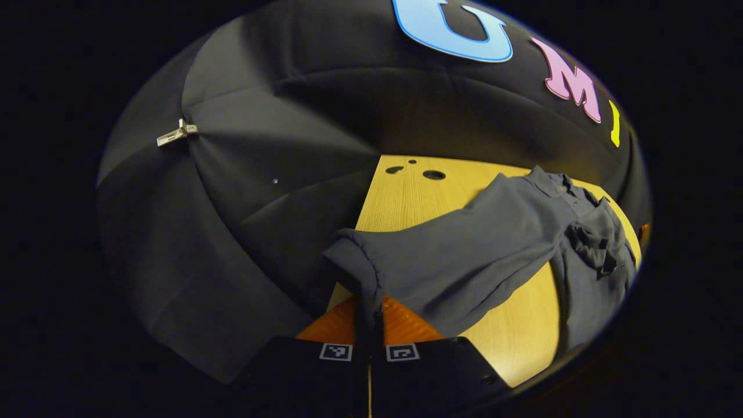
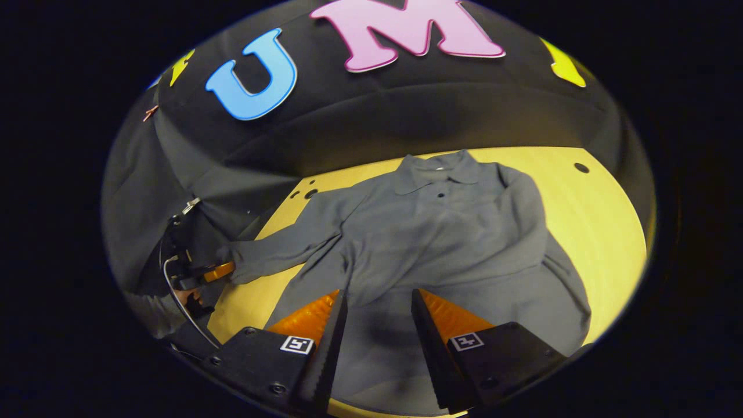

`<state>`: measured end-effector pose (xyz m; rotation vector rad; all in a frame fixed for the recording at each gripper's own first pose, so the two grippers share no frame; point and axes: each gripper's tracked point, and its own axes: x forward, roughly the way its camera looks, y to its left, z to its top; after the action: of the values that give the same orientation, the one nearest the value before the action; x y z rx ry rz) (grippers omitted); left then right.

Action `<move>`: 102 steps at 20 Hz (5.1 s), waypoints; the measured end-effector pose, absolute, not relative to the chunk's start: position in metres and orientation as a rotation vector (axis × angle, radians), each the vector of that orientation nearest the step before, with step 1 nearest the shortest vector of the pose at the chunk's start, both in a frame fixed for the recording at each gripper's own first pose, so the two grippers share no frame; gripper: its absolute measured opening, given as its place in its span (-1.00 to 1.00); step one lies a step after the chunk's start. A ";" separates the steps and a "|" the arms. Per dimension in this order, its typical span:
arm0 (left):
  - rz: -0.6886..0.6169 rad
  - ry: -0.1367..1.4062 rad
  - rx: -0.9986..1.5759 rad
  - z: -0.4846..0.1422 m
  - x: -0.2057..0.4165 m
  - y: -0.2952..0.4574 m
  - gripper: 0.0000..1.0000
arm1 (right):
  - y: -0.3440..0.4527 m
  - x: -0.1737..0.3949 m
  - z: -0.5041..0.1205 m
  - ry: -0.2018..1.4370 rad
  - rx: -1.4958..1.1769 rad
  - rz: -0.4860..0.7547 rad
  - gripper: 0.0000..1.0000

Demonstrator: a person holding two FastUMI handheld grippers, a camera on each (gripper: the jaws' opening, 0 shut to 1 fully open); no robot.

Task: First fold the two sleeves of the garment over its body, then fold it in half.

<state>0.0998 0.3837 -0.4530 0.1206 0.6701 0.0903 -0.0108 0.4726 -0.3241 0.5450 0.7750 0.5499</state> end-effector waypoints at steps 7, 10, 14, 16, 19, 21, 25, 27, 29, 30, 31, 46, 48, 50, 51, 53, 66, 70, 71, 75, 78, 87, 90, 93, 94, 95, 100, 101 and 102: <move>-0.031 0.507 0.084 -0.355 0.120 0.310 -0.87 | 0.385 -0.014 -0.351 0.772 0.539 0.379 0.39; -0.085 0.453 0.082 -0.320 0.127 0.265 -0.87 | 0.353 -0.011 -0.359 0.767 0.563 0.302 0.39; -0.176 0.404 0.082 -0.292 0.134 0.201 -0.87 | 0.320 -0.020 -0.366 0.760 0.566 0.232 0.40; -0.227 0.394 0.094 -0.287 0.138 0.168 -0.88 | 0.304 -0.024 -0.376 0.767 0.562 0.205 0.39; -0.316 0.397 0.074 -0.286 0.139 0.111 -0.88 | 0.286 -0.026 -0.386 0.770 0.564 0.171 0.40; -0.365 0.410 0.047 -0.288 0.137 0.073 -0.87 | 0.273 -0.028 -0.390 0.774 0.572 0.148 0.39; -0.438 0.439 0.033 -0.303 0.135 0.019 -0.87 | 0.251 -0.029 -0.394 0.767 0.550 0.127 0.39; -0.457 0.460 0.028 -0.308 0.132 -0.001 -0.87 | 0.244 -0.029 -0.394 0.758 0.550 0.128 0.39; -0.471 0.472 0.018 -0.313 0.133 -0.020 -0.87 | 0.240 -0.028 -0.395 0.753 0.536 0.132 0.39; -0.474 0.483 0.018 -0.318 0.133 -0.029 -0.87 | 0.237 -0.027 -0.397 0.750 0.529 0.134 0.39; -0.472 0.494 0.022 -0.321 0.132 -0.036 -0.87 | 0.232 -0.026 -0.400 0.746 0.527 0.134 0.39; -0.539 0.593 0.124 -0.424 0.119 -0.171 -0.87 | 0.193 -0.010 -0.447 0.796 0.585 0.172 0.39; -0.548 0.610 0.148 -0.444 0.117 -0.182 -0.87 | 0.186 -0.010 -0.453 0.805 0.578 0.177 0.39; -0.553 0.630 0.174 -0.463 0.115 -0.192 -0.87 | 0.179 -0.011 -0.460 0.815 0.569 0.182 0.39; -0.556 0.638 0.190 -0.473 0.114 -0.196 -0.87 | 0.177 -0.011 -0.463 0.821 0.565 0.186 0.40; -0.559 0.654 0.217 -0.491 0.112 -0.205 -0.87 | 0.174 -0.011 -0.469 0.831 0.559 0.197 0.39; -0.549 0.769 0.216 -0.563 0.094 -0.238 -0.57 | 0.172 -0.018 -0.483 0.869 0.528 0.280 0.39; -0.585 0.782 0.170 -0.560 0.085 -0.247 -0.34 | 0.174 -0.020 -0.482 0.874 0.523 0.292 0.39; -0.598 0.784 0.155 -0.558 0.083 -0.250 0.11 | 0.176 -0.020 -0.481 0.873 0.526 0.293 0.40; -0.675 0.759 0.082 -0.533 0.065 -0.258 0.76 | 0.184 -0.026 -0.469 0.863 0.502 0.299 0.40; -0.674 0.729 0.097 -0.514 0.055 -0.249 0.92 | 0.190 -0.034 -0.458 0.862 0.506 0.304 0.48; -0.627 0.730 0.056 -0.471 0.003 -0.166 0.92 | 0.210 -0.081 -0.447 0.897 0.445 0.296 0.70; -0.579 0.728 0.069 -0.467 -0.009 -0.125 0.92 | 0.215 -0.097 -0.452 0.923 0.410 0.291 0.70; -0.511 0.723 0.102 -0.463 -0.016 -0.077 0.92 | 0.220 -0.111 -0.458 0.958 0.400 0.282 0.70; -0.484 0.722 0.112 -0.462 -0.017 -0.059 0.92 | 0.221 -0.115 -0.460 0.968 0.398 0.276 0.71; -0.456 0.726 0.115 -0.461 -0.019 -0.043 0.92 | 0.222 -0.119 -0.464 0.979 0.396 0.270 0.71; -0.313 0.766 0.136 -0.469 -0.037 0.040 0.92 | 0.225 -0.140 -0.479 1.036 0.368 0.248 0.72; -0.287 0.776 0.140 -0.471 -0.041 0.053 0.92 | 0.225 -0.143 -0.482 1.047 0.363 0.247 0.72; -0.265 0.788 0.143 -0.474 -0.047 0.065 0.92 | 0.227 -0.146 -0.484 1.058 0.362 0.245 0.72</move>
<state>-0.0468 0.0649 -0.4740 0.1429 0.7881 -0.2646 -0.1458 0.2266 -0.4835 0.3618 1.0579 0.2455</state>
